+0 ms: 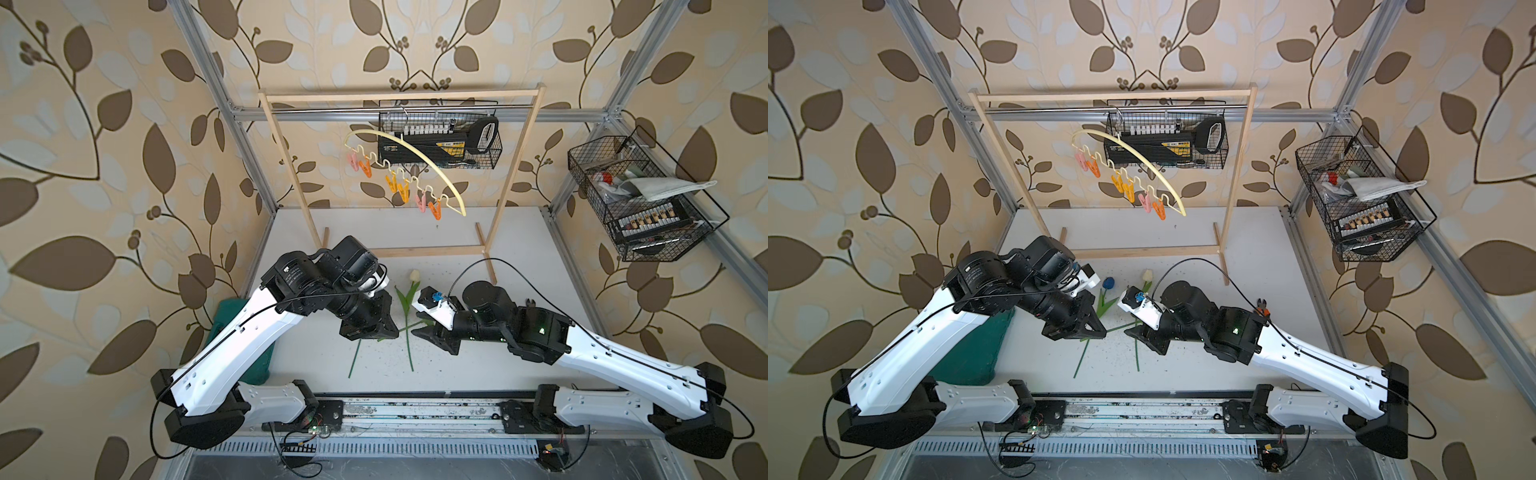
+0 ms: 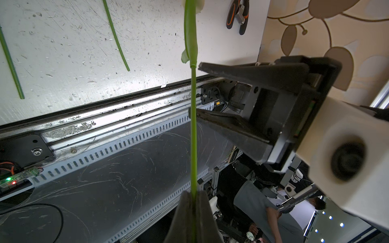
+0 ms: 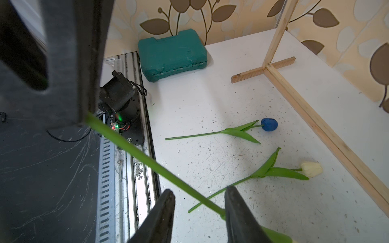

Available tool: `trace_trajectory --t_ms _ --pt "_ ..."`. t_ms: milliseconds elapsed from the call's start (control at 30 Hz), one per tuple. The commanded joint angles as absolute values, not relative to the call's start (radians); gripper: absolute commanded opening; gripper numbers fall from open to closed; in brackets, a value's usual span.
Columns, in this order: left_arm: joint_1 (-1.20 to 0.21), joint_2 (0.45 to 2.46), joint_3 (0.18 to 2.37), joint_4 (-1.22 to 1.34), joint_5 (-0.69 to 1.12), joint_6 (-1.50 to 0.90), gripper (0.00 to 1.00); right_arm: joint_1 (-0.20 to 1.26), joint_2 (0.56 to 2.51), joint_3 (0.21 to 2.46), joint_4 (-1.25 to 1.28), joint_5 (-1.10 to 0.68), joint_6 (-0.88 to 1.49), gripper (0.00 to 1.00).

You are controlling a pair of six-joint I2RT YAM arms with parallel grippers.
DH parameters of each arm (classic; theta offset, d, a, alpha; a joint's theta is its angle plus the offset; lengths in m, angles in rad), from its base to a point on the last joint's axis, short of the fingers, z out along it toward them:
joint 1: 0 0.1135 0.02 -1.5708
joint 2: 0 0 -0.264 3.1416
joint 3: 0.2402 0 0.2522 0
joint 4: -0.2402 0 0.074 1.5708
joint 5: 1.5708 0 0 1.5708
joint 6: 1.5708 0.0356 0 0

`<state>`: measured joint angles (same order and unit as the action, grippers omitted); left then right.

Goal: Dry the flowers on a clothes hanger
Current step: Pick up the flower at the center of the board.

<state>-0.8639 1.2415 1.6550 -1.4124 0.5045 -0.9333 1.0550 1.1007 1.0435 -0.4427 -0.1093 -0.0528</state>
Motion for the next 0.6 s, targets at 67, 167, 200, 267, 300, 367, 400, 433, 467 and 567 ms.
trace_trajectory --t_ms 67,167,200,267,300,367,400,433,467,567 --pt "-0.851 1.218 1.674 -1.419 0.532 -0.928 0.0 1.067 1.134 1.104 -0.422 -0.104 -0.088 0.4" --pt "-0.85 1.219 1.678 -1.419 0.535 -0.928 0.0 1.069 1.144 1.116 -0.422 -0.098 -0.1 0.4" --pt "-0.85 1.219 1.679 -1.418 0.537 -0.928 0.0 1.071 1.147 1.117 -0.422 -0.097 -0.103 0.4" --pt "-0.847 1.219 1.677 -1.418 0.538 -0.928 0.0 1.072 1.152 1.12 -0.417 -0.094 -0.107 0.41" --pt "-0.847 1.22 1.677 -1.419 0.538 -0.928 0.0 1.071 1.155 1.12 -0.417 -0.095 -0.107 0.42" --pt "-0.844 1.221 1.677 -1.417 0.54 -0.928 0.0 1.073 1.163 1.12 -0.414 -0.096 -0.107 0.42" --pt "-0.844 1.22 1.677 -1.415 0.541 -0.928 0.0 1.073 1.168 1.12 -0.412 -0.096 -0.107 0.42" --pt "-0.842 1.221 1.677 -1.415 0.544 -0.928 0.0 1.075 1.17 1.12 -0.411 -0.093 -0.109 0.43" --pt "-0.841 1.221 1.678 -1.412 0.546 -0.928 0.0 1.077 1.173 1.12 -0.408 -0.088 -0.109 0.44" --pt "-0.839 1.222 1.677 -1.408 0.551 -0.928 0.0 1.08 1.178 1.117 -0.393 -0.081 -0.109 0.45"
